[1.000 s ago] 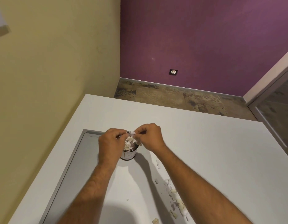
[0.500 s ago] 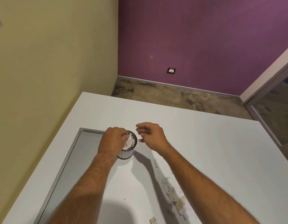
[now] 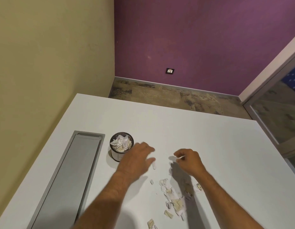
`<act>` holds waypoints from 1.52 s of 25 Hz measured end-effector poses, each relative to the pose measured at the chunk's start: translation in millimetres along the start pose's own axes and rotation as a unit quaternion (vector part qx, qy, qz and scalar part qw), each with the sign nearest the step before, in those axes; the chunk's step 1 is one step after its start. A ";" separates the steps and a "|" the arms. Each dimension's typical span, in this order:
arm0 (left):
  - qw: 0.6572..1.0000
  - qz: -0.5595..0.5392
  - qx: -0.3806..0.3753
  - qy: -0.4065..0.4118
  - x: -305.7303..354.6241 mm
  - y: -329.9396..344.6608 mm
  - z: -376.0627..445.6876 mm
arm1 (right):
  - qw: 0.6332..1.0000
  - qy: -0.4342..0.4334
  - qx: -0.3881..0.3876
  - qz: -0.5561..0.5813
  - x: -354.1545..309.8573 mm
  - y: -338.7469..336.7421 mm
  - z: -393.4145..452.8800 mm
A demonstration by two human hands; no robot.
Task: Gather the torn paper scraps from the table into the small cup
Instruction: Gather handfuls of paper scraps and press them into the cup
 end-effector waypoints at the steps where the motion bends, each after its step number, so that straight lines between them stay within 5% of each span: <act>1: 0.997 0.011 -0.077 -0.019 3.6 16.3 -4.4 | 0.999 0.009 -0.015 -0.029 9.3 1.4 -5.3; 5: 0.961 0.116 -0.245 -0.056 8.0 72.8 -26.0 | 0.985 0.029 -0.116 -0.127 33.2 14.2 -27.9; 8: 0.946 0.185 -0.257 -0.068 5.7 97.6 -39.1 | 0.974 0.029 -0.153 -0.163 39.9 25.5 -38.3; 14: 0.941 0.224 -0.249 -0.052 3.0 110.2 -47.0 | 0.979 0.023 -0.084 -0.183 38.0 45.4 -50.4; 29: 0.973 0.123 -0.149 -0.124 -20.3 113.8 -59.2 | 0.962 -0.087 -0.076 -0.248 10.3 48.4 -57.6; 38: 0.989 -0.022 0.005 -0.149 -23.8 73.2 -59.3 | 0.983 -0.018 -0.056 -0.174 9.9 48.4 -49.9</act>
Point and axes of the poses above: each hand's wrist, its own z-axis towards the middle knuckle, its own y-axis out of the palm, x = y × z, the point moved 1 cm from there along z, towards the middle knuckle, and after that the axes turned 14 degrees about -z, right-handed, at the moved point
